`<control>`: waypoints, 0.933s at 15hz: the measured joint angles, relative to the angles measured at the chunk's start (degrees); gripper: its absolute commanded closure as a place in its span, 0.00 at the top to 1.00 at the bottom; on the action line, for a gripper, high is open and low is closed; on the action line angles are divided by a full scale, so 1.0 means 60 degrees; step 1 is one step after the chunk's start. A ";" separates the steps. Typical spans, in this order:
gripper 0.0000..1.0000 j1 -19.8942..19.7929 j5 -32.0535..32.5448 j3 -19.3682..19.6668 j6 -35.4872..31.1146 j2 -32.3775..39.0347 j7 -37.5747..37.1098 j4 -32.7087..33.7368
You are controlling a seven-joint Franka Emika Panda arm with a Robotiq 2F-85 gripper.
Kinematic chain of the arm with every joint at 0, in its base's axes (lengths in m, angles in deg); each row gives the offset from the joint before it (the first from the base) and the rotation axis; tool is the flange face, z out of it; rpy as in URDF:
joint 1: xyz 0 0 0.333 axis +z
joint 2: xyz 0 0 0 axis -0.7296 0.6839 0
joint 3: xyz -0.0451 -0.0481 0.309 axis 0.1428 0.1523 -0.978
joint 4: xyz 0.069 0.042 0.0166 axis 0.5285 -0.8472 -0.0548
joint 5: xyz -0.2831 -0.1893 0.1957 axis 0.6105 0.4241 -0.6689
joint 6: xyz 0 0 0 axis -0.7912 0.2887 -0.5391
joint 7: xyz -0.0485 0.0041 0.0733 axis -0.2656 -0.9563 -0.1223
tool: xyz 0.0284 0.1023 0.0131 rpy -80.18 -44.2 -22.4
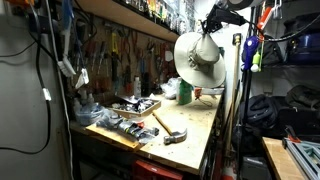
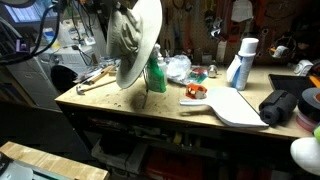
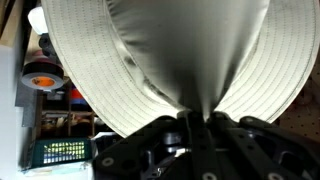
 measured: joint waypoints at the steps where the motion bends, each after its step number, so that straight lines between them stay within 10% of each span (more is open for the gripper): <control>1: 0.03 -0.0008 0.0001 0.0000 -0.0001 0.0000 -0.0002 0.0002; 6: 0.01 -0.0251 0.0069 -0.0086 -0.0019 0.0075 -0.0113 0.0067; 14: 0.01 -0.2551 0.1632 -0.0769 -0.0202 0.1992 -0.1895 0.2039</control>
